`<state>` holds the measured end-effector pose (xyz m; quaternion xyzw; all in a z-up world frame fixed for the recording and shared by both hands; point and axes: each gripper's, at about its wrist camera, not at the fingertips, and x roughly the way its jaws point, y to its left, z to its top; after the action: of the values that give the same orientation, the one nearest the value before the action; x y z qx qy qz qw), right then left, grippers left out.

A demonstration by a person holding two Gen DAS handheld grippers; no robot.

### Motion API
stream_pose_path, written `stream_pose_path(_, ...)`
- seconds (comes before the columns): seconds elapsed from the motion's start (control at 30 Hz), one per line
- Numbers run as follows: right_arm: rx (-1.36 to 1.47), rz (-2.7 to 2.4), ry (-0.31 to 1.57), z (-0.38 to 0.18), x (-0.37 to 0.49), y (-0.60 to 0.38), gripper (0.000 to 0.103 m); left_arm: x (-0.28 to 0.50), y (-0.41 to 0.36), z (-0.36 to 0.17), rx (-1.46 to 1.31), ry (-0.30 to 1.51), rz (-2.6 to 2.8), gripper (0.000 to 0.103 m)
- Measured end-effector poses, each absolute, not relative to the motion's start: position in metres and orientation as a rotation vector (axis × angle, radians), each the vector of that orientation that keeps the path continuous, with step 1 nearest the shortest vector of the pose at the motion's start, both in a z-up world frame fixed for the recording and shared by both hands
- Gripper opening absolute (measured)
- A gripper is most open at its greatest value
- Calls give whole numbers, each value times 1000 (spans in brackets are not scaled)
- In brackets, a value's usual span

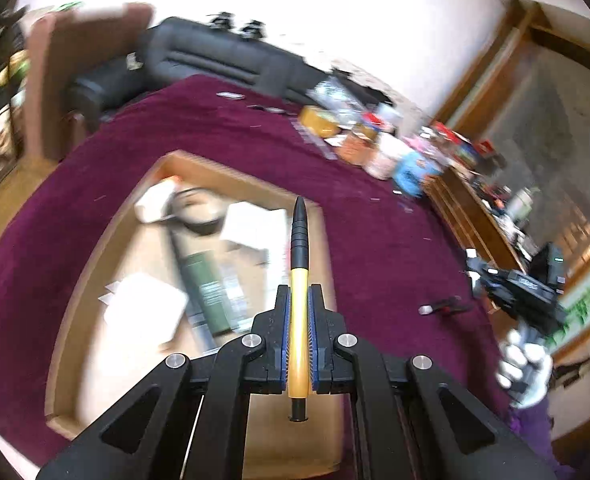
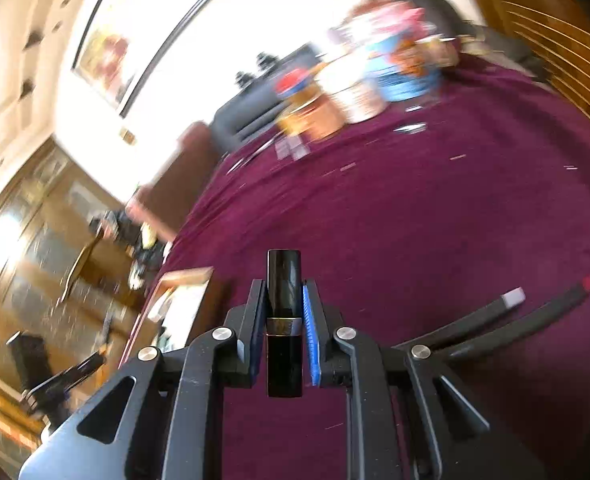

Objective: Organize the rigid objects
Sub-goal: 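Release the yellow pen into the box with the left gripper while the right drops the lipstick there, then grasp the red-capped black marker with the right gripper while the left grasps the white-ended black marker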

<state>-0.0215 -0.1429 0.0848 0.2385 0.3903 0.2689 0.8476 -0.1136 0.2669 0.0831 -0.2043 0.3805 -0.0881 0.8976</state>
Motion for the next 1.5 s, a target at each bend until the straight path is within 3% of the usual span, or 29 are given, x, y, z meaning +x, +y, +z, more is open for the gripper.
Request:
stream_pose_path(0.43, 297, 831, 1080, 47, -64, 78, 16, -126, 318, 12, -386, 927, 58, 5)
stream_pose_path(0.5, 220, 808, 1095, 40, -70, 98, 16, -131, 320, 12, -357, 906, 71, 11)
stream_pose_path(0.6, 75, 723, 1080, 32, -74, 122, 16, -140, 322, 18, -352, 871, 65, 35)
stream_pose_path(0.7, 2, 660, 1054, 27, -73, 128, 19, -149, 321, 29, -342, 831, 62, 43)
stream_pose_path(0.8, 13, 650, 1063, 28, -69, 121, 20, -158, 322, 38, -365, 810, 70, 57)
stream_pose_path(0.97, 79, 625, 1001, 44, -72, 92, 21, -165, 320, 47, -380, 801, 78, 57)
stream_pose_path(1.1, 136, 570, 946, 54, -78, 44, 42, -168, 308, 54, -350, 793, 84, 57)
stream_pose_path(1.5, 285, 224, 854, 70, -76, -145, 42, -174, 240, 73, -221, 785, -20, 60)
